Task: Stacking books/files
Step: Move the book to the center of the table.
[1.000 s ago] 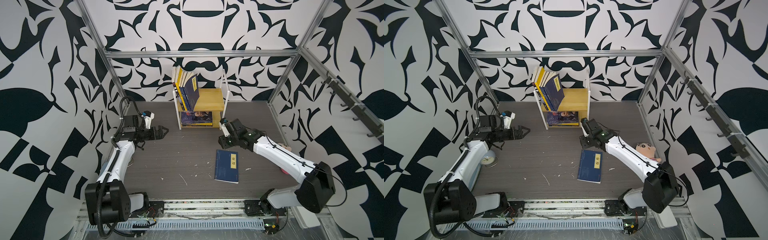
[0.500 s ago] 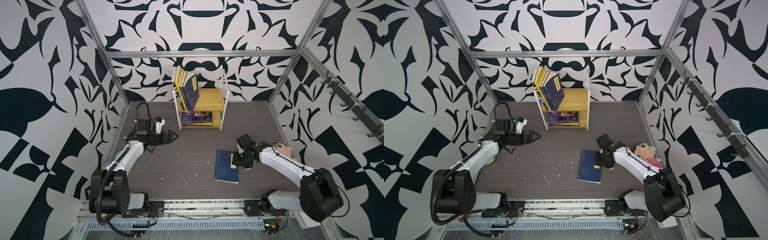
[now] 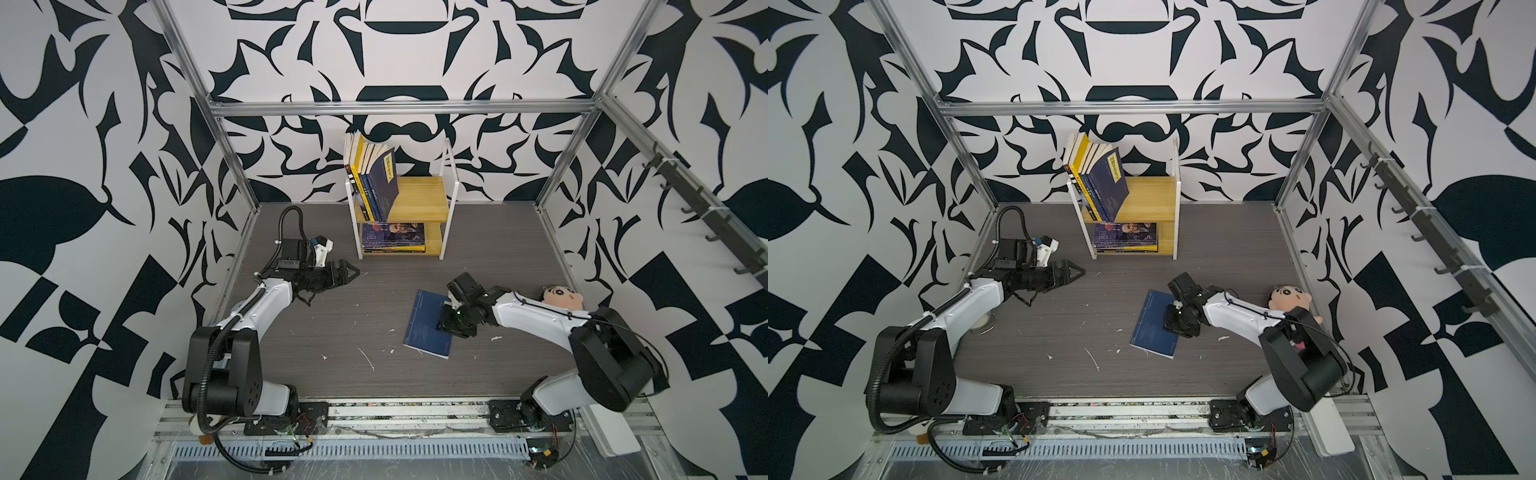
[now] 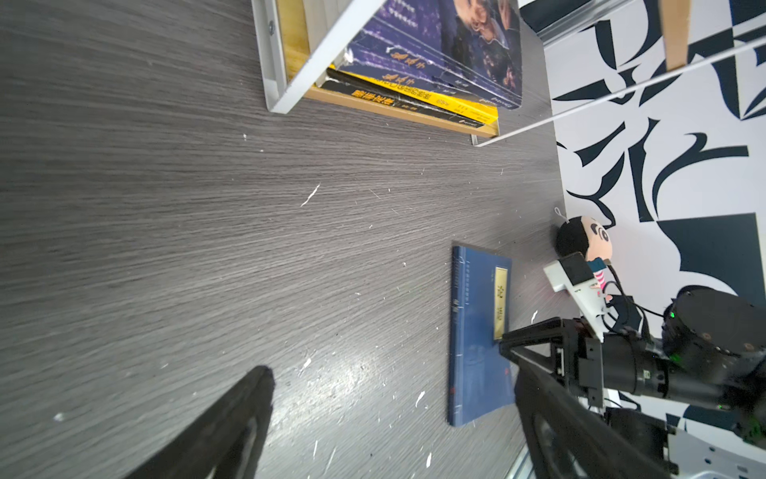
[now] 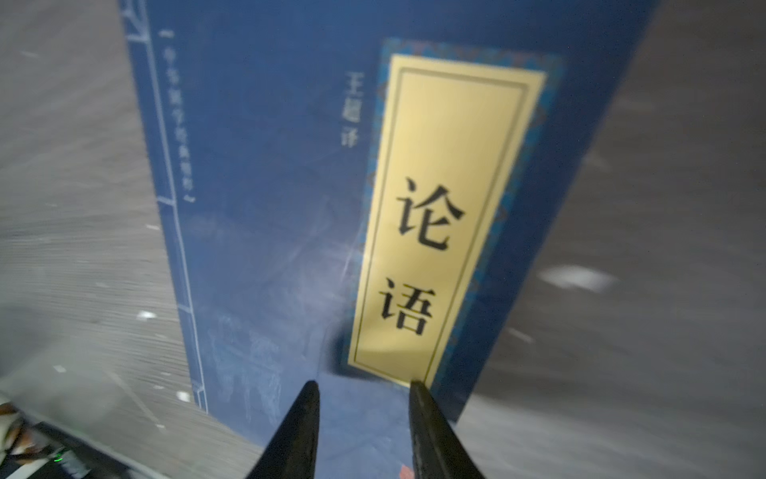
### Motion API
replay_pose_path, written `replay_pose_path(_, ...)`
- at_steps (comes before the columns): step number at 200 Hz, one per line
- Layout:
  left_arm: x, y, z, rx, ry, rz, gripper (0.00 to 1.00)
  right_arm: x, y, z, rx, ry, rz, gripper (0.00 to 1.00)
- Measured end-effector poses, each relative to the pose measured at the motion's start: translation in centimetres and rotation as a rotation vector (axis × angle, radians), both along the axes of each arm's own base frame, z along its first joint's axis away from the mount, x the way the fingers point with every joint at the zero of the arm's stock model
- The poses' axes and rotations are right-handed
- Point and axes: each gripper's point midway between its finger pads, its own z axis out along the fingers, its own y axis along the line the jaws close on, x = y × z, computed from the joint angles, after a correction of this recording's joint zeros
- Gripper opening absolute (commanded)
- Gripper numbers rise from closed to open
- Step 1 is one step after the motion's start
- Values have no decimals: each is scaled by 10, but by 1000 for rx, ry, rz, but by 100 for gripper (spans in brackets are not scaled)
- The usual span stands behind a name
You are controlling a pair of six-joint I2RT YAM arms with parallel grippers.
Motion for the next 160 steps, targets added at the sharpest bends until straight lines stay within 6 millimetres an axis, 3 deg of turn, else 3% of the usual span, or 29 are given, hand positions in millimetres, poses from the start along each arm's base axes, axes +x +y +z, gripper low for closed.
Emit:
replay_pose_path(13,0,0,-3,-2,13,4,95,11,13,2,32,-28,-2,38)
replay_pose_path(29,1,0,-4,-5,18,8,94,14,13,3,43,-38,-16,38)
replay_pose_path(72,0,-9,-16,-6,57,-10,94,11,-37,3,20,-39,-152,38)
replay_pose_path(92,-3,-19,-29,-7,107,-25,94,8,-42,-4,10,-17,-163,38)
replay_pose_path(160,-6,-33,-67,-21,252,-13,88,49,13,-4,143,-62,-106,37)
